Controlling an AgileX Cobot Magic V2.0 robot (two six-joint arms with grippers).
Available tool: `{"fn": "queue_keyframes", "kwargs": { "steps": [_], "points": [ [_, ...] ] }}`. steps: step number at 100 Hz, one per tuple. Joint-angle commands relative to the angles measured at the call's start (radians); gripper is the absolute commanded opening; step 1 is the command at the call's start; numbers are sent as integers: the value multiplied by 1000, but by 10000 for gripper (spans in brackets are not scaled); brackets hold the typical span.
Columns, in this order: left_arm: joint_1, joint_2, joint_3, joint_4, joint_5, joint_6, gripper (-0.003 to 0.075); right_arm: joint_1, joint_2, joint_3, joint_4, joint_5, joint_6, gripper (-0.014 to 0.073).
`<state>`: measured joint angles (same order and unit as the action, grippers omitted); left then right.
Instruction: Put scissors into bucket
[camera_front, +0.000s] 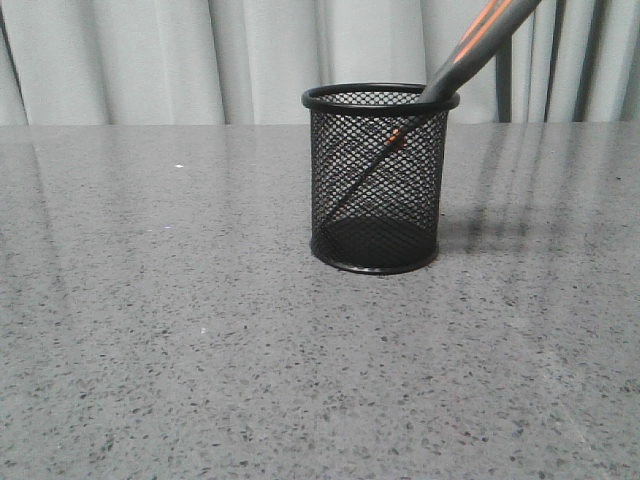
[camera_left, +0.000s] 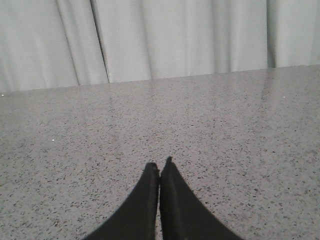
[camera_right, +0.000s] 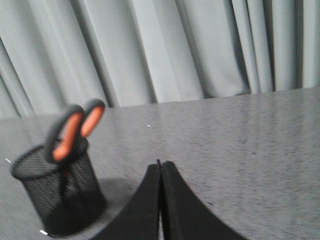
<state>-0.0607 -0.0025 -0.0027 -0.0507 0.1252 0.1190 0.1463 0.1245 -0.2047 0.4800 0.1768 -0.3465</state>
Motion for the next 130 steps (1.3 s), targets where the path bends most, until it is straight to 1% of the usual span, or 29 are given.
{"fn": "queue_keyframes", "kwargs": {
  "steps": [1,10,15,19,40,43,58,130],
  "points": [
    [4,-27,29,-7,-75,-10,-21,-6,9,6,-132,-85,46,-71],
    [4,-27,29,-7,-75,-10,-21,-24,9,66,-300,-124,195,-71],
    [4,-27,29,-7,-75,-10,-21,-34,2,97,-357,-131,238,-71],
    [4,-27,29,-7,-75,-10,-21,-45,-11,121,-374,-130,241,-71],
    [4,-27,29,-7,-75,-10,-21,-92,-162,234,-409,-129,241,-71],
    [4,-25,29,-7,-76,-10,-21,-98,-156,232,-412,-87,241,-71],
    [4,-25,29,-7,-76,-10,-21,-98,-157,232,-457,-70,241,-71],
    [4,-25,29,-7,-76,-10,-21,-98,-157,232,-468,-82,241,-72]
  ]
}}
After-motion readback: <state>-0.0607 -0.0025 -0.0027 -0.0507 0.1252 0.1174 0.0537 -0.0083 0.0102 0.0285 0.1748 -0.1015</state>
